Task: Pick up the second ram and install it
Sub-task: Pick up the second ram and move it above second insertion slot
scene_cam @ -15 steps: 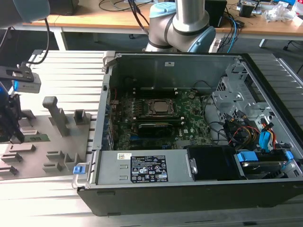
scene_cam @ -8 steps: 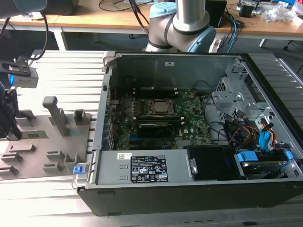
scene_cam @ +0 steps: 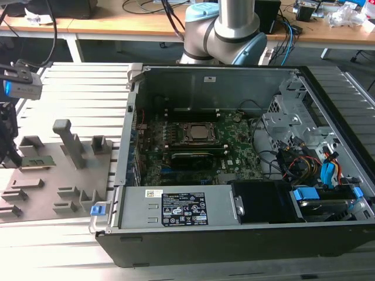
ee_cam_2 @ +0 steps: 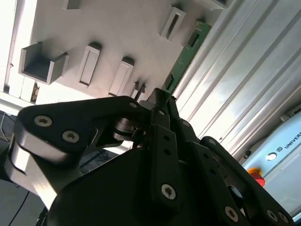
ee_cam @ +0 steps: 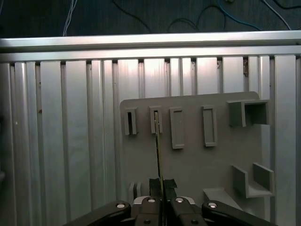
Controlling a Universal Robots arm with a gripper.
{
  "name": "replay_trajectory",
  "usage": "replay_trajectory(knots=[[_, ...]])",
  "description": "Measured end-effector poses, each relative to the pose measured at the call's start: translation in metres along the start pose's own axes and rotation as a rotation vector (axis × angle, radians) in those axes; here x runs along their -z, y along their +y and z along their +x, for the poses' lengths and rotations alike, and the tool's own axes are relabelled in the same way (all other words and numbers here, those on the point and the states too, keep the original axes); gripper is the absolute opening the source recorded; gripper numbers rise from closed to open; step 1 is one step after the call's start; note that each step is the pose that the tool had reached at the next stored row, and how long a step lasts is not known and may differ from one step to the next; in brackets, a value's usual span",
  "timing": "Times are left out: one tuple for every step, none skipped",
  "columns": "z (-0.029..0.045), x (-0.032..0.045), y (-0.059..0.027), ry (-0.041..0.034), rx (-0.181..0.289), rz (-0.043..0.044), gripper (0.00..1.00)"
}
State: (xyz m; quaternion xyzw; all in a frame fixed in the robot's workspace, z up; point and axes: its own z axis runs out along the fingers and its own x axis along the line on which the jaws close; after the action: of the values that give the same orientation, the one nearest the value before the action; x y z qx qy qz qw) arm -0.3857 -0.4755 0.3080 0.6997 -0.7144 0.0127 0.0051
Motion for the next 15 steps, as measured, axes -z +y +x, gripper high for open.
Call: replay_trajectory(knots=[[0.0000,0.0009,0.0000,-0.0001,0.000,0.0001,0.14],[0.0001,0.0033,-0.0001,0.0000,0.000,0.0000,0.14],[0.0001,0.0051,-0.0001,0.0000,0.000,0.0000,0.14],[0.0002,0.0064,-0.0001,0.0000,0.000,0.0000,0.14],[0.0002,0.0086,-0.0001,-0.0001,0.000,0.0001,0.14],[0.0002,0.0103,-0.0001,0.0000,0.000,0.0000,0.14],[0.0003,0.0120,-0.0002,0.0000,0.000,0.0000,0.14],[0.0004,0.0149,-0.0002,-0.0001,0.000,0.0000,0.14],[0.0004,0.0187,-0.0002,-0.0006,0.000,-0.0001,0.14],[0.0006,0.0216,-0.0003,-0.0064,0.000,-0.0001,0.14],[0.0006,0.0222,-0.0003,-0.0157,0.000,-0.0001,0.14],[0.0006,0.0258,-0.0003,-0.0333,0.000,-0.0008,0.14],[0.0007,0.0317,-0.0003,-0.0342,0.000,-0.0007,0.14],[0.0010,0.0405,-0.0005,-0.0343,0.000,-0.0007,0.14],[0.0012,0.0483,-0.0006,-0.0342,0.000,-0.0008,0.14]])
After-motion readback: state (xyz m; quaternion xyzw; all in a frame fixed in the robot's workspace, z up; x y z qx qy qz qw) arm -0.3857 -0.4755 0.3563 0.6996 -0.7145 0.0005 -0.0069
